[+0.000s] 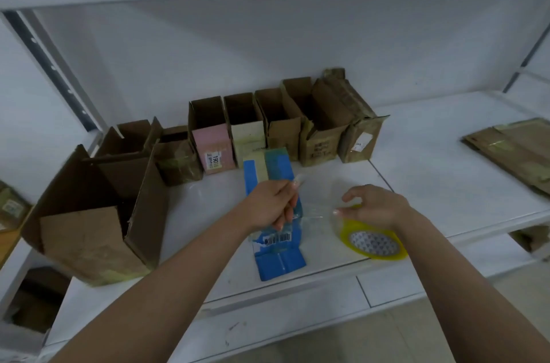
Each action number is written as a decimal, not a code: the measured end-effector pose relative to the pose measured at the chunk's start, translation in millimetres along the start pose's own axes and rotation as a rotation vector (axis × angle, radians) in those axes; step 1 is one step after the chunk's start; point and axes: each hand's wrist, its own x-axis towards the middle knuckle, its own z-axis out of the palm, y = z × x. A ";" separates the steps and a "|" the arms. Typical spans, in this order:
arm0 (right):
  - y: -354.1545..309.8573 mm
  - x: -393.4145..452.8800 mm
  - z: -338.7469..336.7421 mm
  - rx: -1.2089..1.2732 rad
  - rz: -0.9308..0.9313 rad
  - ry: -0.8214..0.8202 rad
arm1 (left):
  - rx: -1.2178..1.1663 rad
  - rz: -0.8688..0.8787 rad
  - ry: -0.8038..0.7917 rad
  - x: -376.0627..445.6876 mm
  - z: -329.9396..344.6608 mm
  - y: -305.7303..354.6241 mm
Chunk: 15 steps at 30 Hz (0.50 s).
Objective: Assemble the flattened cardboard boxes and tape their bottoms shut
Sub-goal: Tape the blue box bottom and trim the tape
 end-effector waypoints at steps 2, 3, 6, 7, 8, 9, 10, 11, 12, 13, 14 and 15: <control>4.4 -0.2 -0.4 0.069 -0.060 -0.028 | 0.030 -0.019 -0.024 -1.0 -1.7 1.8; 6.2 -2.3 -0.8 0.139 -0.116 -0.047 | 0.054 -0.034 -0.050 -1.9 -2.0 4.1; 12.1 -7.9 -3.3 0.346 -0.195 -0.138 | 0.304 -0.038 -0.165 -2.8 0.5 14.6; 12.5 -11.1 -4.1 0.394 -0.189 -0.157 | 0.449 -0.009 -0.203 -1.7 2.0 19.0; 13.2 -13.1 -4.0 0.408 -0.173 -0.156 | 0.600 0.023 -0.235 -0.3 4.0 23.6; 14.9 -13.2 -3.1 0.395 -0.161 -0.132 | 0.737 0.047 -0.262 0.9 6.5 28.1; 15.8 -12.2 -2.2 0.336 -0.144 -0.086 | 0.845 0.057 -0.281 2.5 8.9 31.9; 15.1 -13.2 -1.3 0.261 -0.125 -0.039 | 0.921 0.047 -0.301 4.2 11.0 34.7; 12.9 -15.9 -1.5 0.204 -0.105 -0.002 | 0.971 0.023 -0.318 6.3 13.7 37.4; 10.3 -19.7 -2.5 0.176 -0.091 0.031 | 1.006 -0.008 -0.327 8.4 17.1 40.0; 7.8 -23.8 -3.8 0.167 -0.081 0.056 | 1.035 -0.036 -0.326 10.6 21.1 41.7; 5.8 -27.2 -4.9 0.163 -0.077 0.077 | 1.067 -0.054 -0.314 13.1 25.1 43.2</control>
